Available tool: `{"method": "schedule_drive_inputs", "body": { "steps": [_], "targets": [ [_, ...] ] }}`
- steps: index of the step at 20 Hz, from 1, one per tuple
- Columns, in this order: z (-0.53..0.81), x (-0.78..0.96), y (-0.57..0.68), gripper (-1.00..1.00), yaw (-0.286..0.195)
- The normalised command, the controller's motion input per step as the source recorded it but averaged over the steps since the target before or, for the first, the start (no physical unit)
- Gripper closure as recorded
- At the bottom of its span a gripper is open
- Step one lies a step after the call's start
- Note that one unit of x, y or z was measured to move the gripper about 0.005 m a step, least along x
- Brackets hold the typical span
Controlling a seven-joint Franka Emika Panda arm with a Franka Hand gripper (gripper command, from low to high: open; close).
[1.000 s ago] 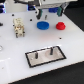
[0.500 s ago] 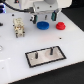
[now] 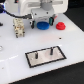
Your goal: Insert the blue gear onto the right peg, followed by the red gear
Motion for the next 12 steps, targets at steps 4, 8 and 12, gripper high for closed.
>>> {"method": "schedule_drive_inputs", "body": {
  "steps": [4, 8, 12],
  "targets": [
    [-0.27, -0.11, 0.01, 1.0, 0.0],
    [-0.06, -0.01, 0.0, 1.0, 0.0],
    [0.0, 0.0, 0.0, 1.0, 0.0]
  ]
}}
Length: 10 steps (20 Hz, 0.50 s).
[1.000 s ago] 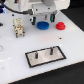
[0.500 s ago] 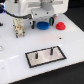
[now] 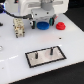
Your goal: Insert the blue gear onto the right peg, followed by the red gear
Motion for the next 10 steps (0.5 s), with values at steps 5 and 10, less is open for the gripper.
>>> {"method": "schedule_drive_inputs", "body": {
  "steps": [5, 10],
  "targets": [
    [0.0, 0.0, 0.0, 1.0, 0.0],
    [0.08, 0.11, 0.0, 1.0, 0.0]
  ]
}}
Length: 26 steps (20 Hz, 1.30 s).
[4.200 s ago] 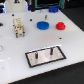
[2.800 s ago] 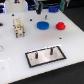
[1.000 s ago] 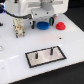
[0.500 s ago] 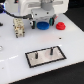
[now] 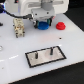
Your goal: Insert the blue gear onto the right peg, followed by the red gear
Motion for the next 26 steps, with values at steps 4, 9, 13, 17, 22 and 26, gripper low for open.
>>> {"method": "schedule_drive_inputs", "body": {
  "steps": [4, 9, 13, 17, 22, 26],
  "targets": [
    [0.39, 0.4, -0.02, 1.0, 0.0],
    [0.41, 0.58, -0.11, 1.0, 0.0],
    [0.37, 0.77, -0.09, 1.0, 0.0],
    [0.36, 0.84, -0.1, 1.0, 0.0],
    [0.37, 0.82, -0.04, 1.0, 0.0],
    [0.36, 0.74, 0.0, 1.0, 0.0]
  ]
}}
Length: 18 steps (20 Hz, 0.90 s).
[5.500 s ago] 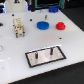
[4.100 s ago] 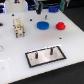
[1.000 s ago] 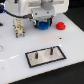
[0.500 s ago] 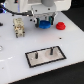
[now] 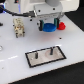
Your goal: Insert the blue gear onto the right peg, followed by the red gear
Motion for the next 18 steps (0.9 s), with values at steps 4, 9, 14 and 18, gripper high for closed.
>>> {"method": "schedule_drive_inputs", "body": {
  "steps": [4, 9, 14, 18],
  "targets": [
    [0.39, 0.63, -0.02, 1.0, 0.0],
    [0.35, 0.62, -0.14, 1.0, 0.0],
    [0.32, 0.67, -0.23, 1.0, 0.0],
    [0.31, 0.77, -0.15, 1.0, 0.0]
  ]
}}
